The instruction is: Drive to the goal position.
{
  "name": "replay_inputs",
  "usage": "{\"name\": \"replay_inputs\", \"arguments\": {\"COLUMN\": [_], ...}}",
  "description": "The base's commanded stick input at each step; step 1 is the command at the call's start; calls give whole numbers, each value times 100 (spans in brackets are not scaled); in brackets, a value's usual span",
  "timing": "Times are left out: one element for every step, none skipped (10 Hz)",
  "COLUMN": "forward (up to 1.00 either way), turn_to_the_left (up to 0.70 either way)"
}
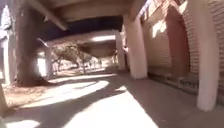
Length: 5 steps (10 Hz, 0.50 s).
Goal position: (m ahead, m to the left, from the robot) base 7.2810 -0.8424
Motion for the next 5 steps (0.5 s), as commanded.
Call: {"name": "replay_inputs", "arguments": {"forward": [85,85,85,85,85], "turn_to_the_left": [0,0,0,0,0]}}
